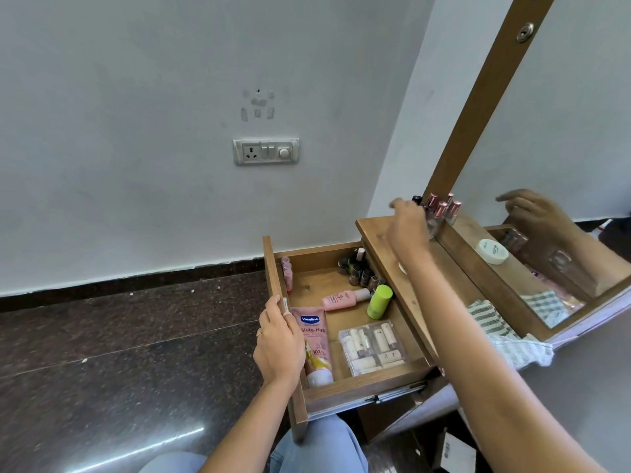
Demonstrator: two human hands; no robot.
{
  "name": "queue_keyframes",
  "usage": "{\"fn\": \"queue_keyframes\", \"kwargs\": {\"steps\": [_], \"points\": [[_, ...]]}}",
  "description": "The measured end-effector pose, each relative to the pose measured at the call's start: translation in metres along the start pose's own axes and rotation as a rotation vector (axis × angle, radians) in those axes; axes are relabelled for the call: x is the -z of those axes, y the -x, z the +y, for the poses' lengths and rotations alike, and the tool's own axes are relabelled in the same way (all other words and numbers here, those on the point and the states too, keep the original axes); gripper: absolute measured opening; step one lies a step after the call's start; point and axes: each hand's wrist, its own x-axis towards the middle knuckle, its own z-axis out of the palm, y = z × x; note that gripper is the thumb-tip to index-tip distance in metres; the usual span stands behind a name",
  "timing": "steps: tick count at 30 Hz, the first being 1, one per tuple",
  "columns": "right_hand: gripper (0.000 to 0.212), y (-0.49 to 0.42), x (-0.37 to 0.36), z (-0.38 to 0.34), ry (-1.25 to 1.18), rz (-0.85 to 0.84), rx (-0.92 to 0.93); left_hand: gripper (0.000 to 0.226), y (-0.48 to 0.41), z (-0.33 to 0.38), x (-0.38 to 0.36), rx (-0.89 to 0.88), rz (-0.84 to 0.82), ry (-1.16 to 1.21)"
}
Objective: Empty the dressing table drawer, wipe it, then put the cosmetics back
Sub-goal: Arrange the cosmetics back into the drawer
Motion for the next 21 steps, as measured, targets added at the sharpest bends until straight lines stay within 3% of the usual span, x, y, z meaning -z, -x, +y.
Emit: {"fn": "queue_keyframes", "kwargs": {"steps": [3,13,21], "points": [[0.032,-0.022,0.011,0.03,0.084,0.079,-0.103,0.035,0.0,0.0,0.0,-0.003,0.0,0.003],[0.022,-0.035,0.004,0.062,0.161,-0.131,-0.128,0.037,-0.001,-0.001,-0.001,0.008,-0.001,0.005],[0.025,-0.046,0.004,0.061,0.075,-0.003,-0.143,0.037,-0.002,-0.003,-0.002,0.006,-0.003,0.001]]}}
